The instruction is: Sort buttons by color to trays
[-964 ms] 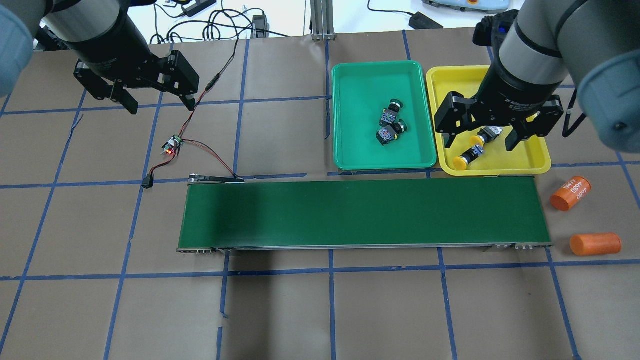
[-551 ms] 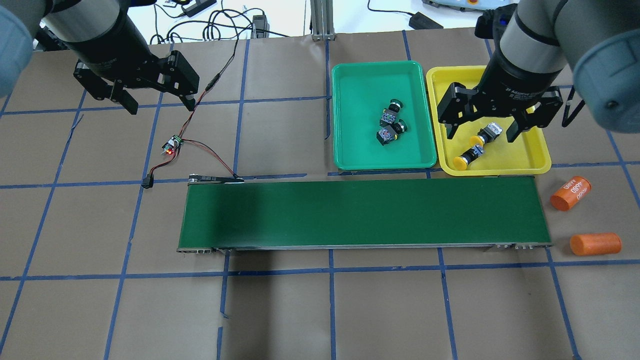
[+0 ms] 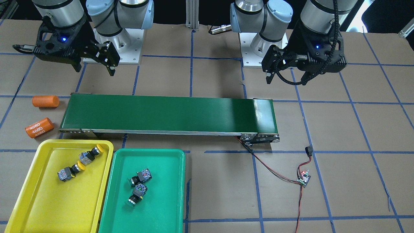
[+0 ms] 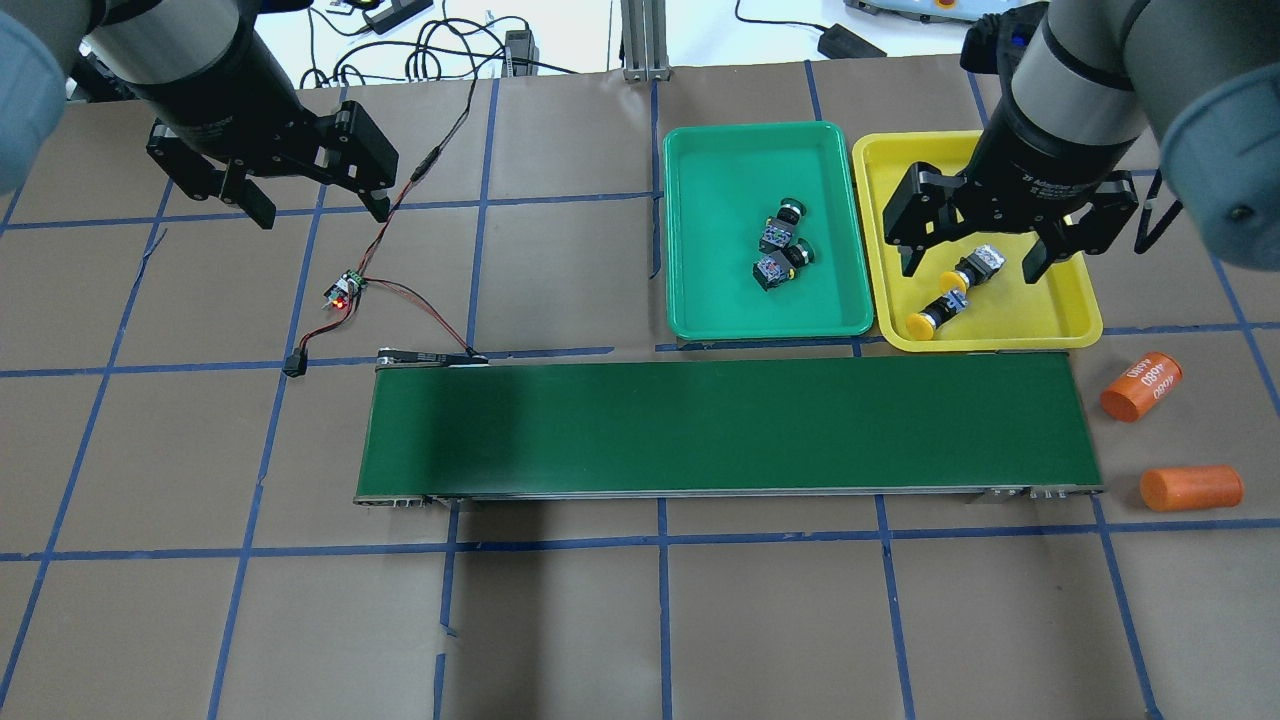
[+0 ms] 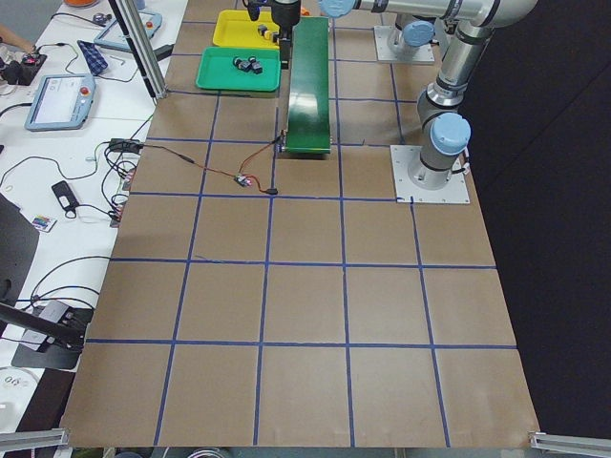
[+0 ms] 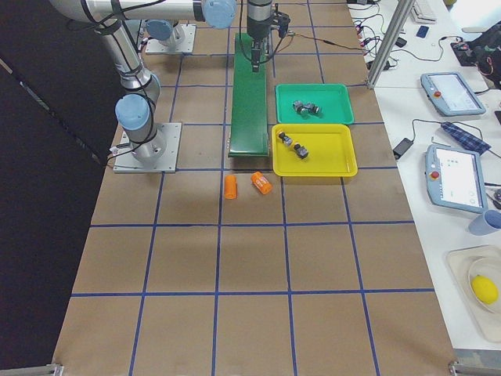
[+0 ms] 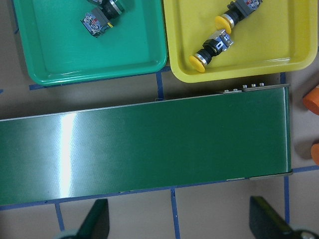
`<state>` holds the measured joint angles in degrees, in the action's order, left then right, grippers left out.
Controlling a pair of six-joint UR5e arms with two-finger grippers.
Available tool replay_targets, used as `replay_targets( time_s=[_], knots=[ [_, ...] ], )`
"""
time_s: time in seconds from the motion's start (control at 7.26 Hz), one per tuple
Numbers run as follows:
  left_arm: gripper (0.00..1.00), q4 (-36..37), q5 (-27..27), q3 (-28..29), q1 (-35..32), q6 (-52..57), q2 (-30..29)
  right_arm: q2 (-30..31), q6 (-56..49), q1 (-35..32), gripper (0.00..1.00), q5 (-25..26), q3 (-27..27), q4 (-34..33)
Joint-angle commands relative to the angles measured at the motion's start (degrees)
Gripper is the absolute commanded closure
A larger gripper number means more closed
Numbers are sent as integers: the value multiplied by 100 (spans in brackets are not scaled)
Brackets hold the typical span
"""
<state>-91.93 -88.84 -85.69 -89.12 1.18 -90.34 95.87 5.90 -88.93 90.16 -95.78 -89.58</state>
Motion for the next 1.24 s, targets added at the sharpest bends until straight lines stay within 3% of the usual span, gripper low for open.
replay_targets(
  time_s=[0.0, 1.1],
  knots=[
    [0, 0, -10, 0, 0, 5, 8, 64, 26, -80, 0, 89, -19, 55],
    [0, 0, -19, 0, 0, 14, -1, 73, 52, -116, 0, 98, -28, 274]
  ],
)
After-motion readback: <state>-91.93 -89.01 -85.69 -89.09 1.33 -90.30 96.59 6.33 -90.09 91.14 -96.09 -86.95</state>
